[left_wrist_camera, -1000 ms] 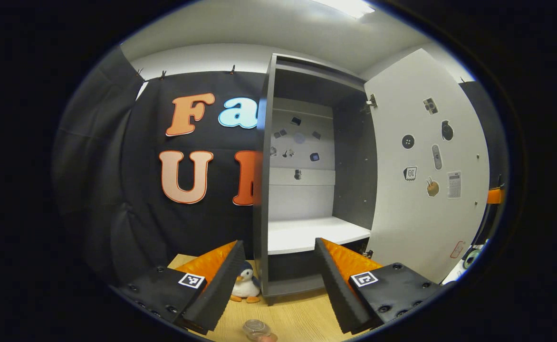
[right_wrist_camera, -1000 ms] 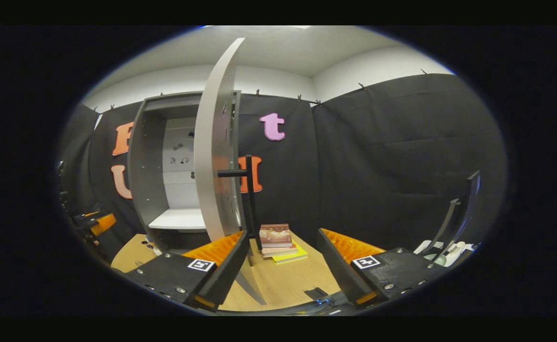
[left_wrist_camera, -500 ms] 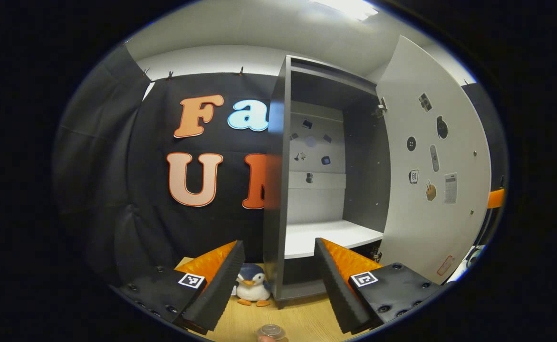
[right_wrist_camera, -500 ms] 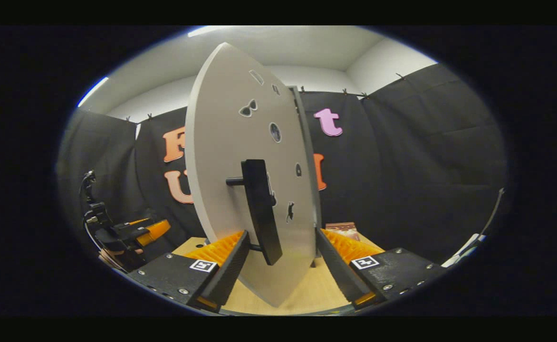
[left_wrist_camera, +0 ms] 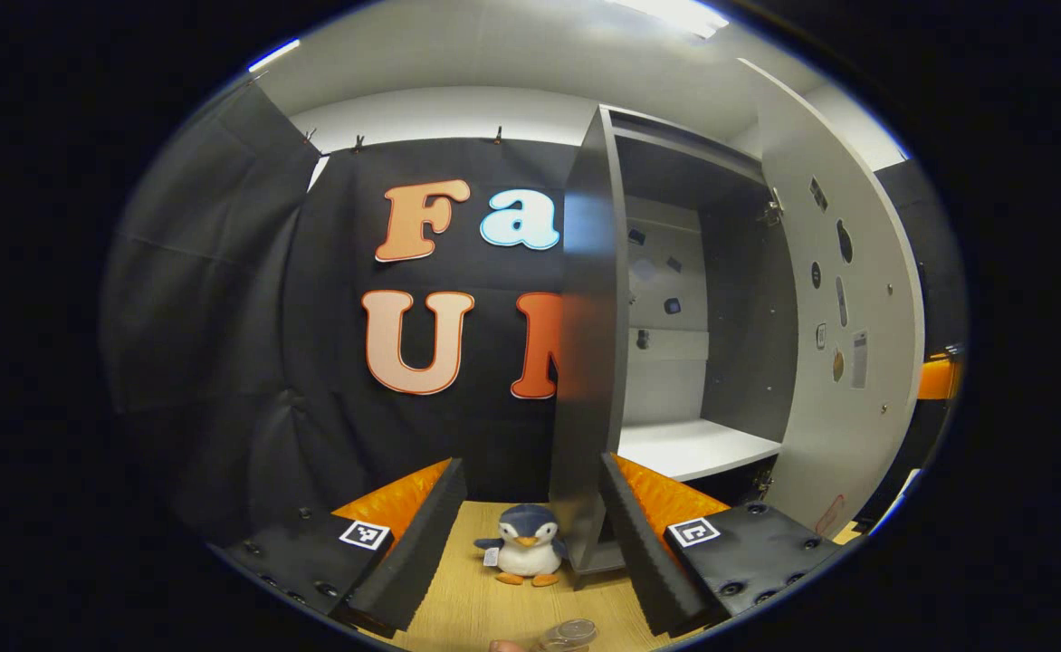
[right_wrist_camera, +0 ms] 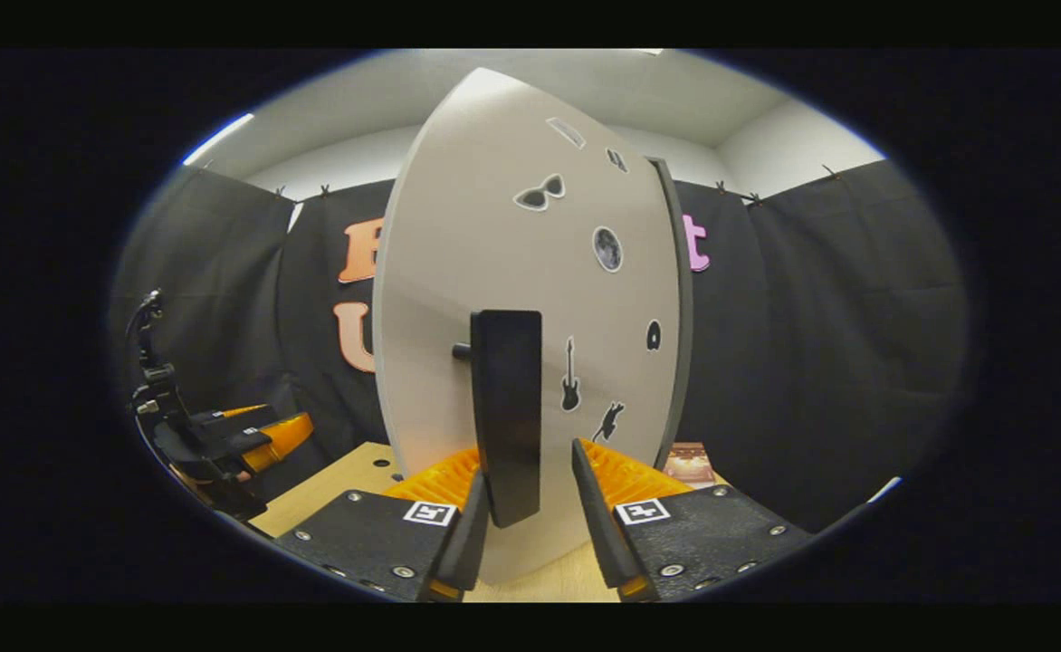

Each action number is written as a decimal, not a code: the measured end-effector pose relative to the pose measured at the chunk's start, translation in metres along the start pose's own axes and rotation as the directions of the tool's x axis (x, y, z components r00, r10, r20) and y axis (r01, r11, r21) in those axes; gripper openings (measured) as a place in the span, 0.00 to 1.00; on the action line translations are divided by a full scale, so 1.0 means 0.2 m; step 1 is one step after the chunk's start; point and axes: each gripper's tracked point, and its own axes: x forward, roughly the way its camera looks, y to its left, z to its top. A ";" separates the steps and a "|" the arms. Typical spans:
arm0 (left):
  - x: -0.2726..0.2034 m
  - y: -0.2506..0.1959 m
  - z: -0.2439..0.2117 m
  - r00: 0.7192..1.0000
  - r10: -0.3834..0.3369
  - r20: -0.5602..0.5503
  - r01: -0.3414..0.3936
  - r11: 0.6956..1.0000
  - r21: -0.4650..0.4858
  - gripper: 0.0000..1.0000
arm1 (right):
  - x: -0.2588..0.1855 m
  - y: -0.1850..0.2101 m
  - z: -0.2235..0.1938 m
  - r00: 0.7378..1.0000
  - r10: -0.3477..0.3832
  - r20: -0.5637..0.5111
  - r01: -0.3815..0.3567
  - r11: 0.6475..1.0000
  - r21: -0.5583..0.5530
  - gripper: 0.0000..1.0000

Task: Open the cabinet door with the right hand, grasp the bottle in the cabinet with the left hand and place it on the coaster, then close the cabinet door with the right hand.

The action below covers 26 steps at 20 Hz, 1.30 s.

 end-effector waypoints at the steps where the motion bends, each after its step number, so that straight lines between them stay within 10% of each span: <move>1: 0.02 0.02 0.00 1.000 0.006 0.000 -0.006 1.000 0.000 0.96 | 0.02 0.01 0.00 1.000 -0.026 0.002 0.026 1.000 -0.014 0.51; 7: 0.08 0.12 -0.04 1.000 0.011 -0.003 -0.011 1.000 -0.006 0.96 | 0.04 0.01 -0.01 0.988 -0.151 -0.013 0.151 0.988 0.017 0.64; 26: 0.27 0.24 -0.05 0.997 -0.083 -0.006 0.083 0.996 0.013 0.94 | 0.42 0.28 -0.04 1.000 -0.019 -0.014 0.020 0.995 0.100 0.82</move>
